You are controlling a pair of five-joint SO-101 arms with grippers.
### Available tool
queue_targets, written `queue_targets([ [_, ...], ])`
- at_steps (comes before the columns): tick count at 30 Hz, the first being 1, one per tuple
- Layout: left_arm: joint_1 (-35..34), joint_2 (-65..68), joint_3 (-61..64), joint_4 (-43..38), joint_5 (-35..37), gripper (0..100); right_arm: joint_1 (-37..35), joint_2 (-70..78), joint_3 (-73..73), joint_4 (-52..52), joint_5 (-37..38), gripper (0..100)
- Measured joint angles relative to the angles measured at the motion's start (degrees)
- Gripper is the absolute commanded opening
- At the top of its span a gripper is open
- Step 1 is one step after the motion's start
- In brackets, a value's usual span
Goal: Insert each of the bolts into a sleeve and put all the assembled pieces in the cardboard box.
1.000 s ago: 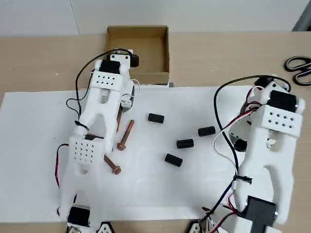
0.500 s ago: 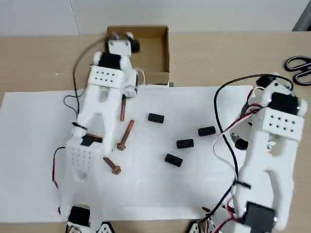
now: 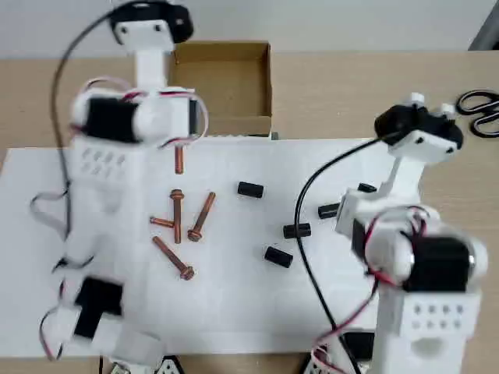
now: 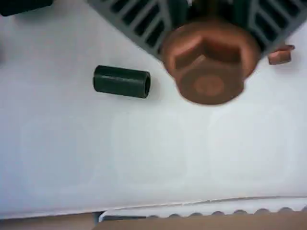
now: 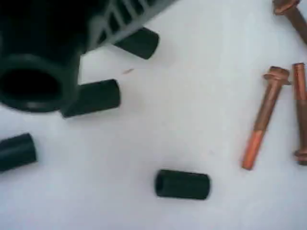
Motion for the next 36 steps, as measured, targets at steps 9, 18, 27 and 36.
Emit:
queue_targets([
  [9, 0.00, -26.90, 13.10, 0.00, 2.02, 0, -12.84, -16.09, 3.78, -0.35, 1.67, 0.3],
  [18, 0.00, -48.88, 32.70, -9.67, 14.07, 0, -22.51, -33.67, 21.27, -8.70, 4.04, 0.3],
  [27, 6.42, -74.81, 60.04, -26.02, 16.09, 0, -23.38, -50.55, 39.12, -22.33, 14.15, 0.2],
  [36, 10.37, -91.08, 77.19, -36.66, 16.09, 0, -33.14, -54.77, 45.80, -24.35, 17.67, 0.2],
])
